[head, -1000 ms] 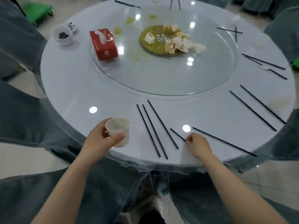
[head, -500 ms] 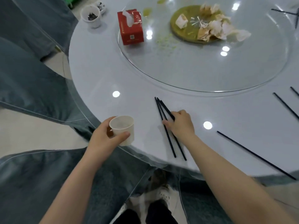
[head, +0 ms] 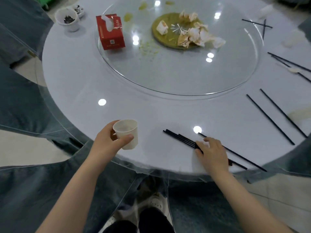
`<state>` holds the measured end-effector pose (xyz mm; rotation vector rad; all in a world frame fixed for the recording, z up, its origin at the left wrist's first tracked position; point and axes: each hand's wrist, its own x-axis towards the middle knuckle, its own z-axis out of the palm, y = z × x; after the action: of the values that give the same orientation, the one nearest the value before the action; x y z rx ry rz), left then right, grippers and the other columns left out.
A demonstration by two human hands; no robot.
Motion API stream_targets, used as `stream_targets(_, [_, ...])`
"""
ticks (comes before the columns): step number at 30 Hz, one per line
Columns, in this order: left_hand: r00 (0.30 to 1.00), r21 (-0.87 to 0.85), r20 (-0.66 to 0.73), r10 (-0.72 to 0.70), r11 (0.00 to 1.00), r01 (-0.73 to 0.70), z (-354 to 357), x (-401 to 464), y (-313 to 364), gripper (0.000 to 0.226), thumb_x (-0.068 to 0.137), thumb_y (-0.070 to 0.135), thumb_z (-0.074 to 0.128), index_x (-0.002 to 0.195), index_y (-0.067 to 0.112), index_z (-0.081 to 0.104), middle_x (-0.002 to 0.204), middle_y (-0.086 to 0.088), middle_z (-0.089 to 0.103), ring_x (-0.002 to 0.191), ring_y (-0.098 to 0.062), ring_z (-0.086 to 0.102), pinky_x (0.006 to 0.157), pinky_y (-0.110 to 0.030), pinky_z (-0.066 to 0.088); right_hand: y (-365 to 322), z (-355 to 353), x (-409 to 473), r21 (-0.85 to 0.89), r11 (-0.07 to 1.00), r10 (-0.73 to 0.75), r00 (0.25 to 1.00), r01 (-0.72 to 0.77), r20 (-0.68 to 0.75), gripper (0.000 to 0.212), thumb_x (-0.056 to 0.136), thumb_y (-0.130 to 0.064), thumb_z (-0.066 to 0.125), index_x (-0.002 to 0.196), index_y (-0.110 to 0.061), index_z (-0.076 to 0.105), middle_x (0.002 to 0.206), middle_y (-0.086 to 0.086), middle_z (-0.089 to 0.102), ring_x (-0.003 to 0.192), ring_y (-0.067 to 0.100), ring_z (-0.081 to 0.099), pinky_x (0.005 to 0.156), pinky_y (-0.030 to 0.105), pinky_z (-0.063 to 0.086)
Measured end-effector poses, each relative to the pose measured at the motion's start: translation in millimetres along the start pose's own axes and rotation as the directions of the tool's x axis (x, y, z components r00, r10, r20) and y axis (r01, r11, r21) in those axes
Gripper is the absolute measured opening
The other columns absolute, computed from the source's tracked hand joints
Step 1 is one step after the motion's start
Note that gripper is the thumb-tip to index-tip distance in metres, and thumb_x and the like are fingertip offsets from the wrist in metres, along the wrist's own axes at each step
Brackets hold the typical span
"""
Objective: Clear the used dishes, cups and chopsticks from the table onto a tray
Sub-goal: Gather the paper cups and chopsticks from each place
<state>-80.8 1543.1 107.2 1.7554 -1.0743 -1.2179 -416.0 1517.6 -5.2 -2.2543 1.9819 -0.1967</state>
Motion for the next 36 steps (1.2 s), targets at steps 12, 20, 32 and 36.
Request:
stream_targets(12, [0.999, -0.064, -0.042, 0.024, 0.998, -0.027, 24, -18, 8, 0.043, 0.081, 0.022, 0.075, 0.119, 0.032, 0.058, 0.107, 0.013, 0.068, 0.093, 0.001, 0.064, 0.072, -0.015, 0.045, 53, -9, 1, 0.003, 0.971, 0.233, 0.952, -0.238, 0.201, 0.029, 0.093, -0.019, 0.050, 0.121, -0.011, 0.054, 0.117, 0.010, 0.053, 0.103, 0.026, 0.046, 0.084, 0.033, 0.041])
stream_targets(20, [0.994, -0.085, -0.101, 0.035, 0.995, -0.044, 19, -39, 1, 0.040, 0.082, 0.023, 0.074, 0.117, 0.032, 0.057, 0.108, 0.011, 0.067, 0.099, -0.008, 0.062, 0.074, -0.022, 0.046, 46, -7, 6, -0.145, 0.984, 0.148, 0.937, -0.106, 0.317, 0.026, 0.089, 0.000, 0.039, 0.112, -0.008, 0.049, 0.110, 0.009, 0.052, 0.095, 0.022, 0.045, 0.078, 0.029, 0.041])
stream_targets(32, [0.992, -0.084, -0.081, 0.101, 0.991, -0.108, 12, -79, 7, 0.038, 0.081, 0.025, 0.074, 0.113, 0.037, 0.058, 0.110, 0.010, 0.067, 0.101, -0.009, 0.062, 0.076, -0.023, 0.047, 22, -18, -9, -0.213, 0.977, 0.095, 0.930, -0.018, 0.355, 0.035, 0.088, 0.003, 0.042, 0.123, -0.003, 0.039, 0.123, 0.013, 0.044, 0.094, 0.024, 0.059, 0.069, 0.025, 0.043])
stream_targets(36, [0.985, -0.107, -0.041, 0.167, 0.980, -0.170, 14, -99, 10, 0.035, 0.081, 0.025, 0.074, 0.109, 0.040, 0.059, 0.107, 0.012, 0.068, 0.098, -0.007, 0.063, 0.073, -0.022, 0.046, 14, -53, -31, -0.186, 0.982, 0.074, 0.957, -0.022, 0.279, 0.028, 0.088, 0.000, 0.037, 0.114, -0.010, 0.040, 0.107, 0.009, 0.054, 0.078, 0.028, 0.058, 0.060, 0.031, 0.038])
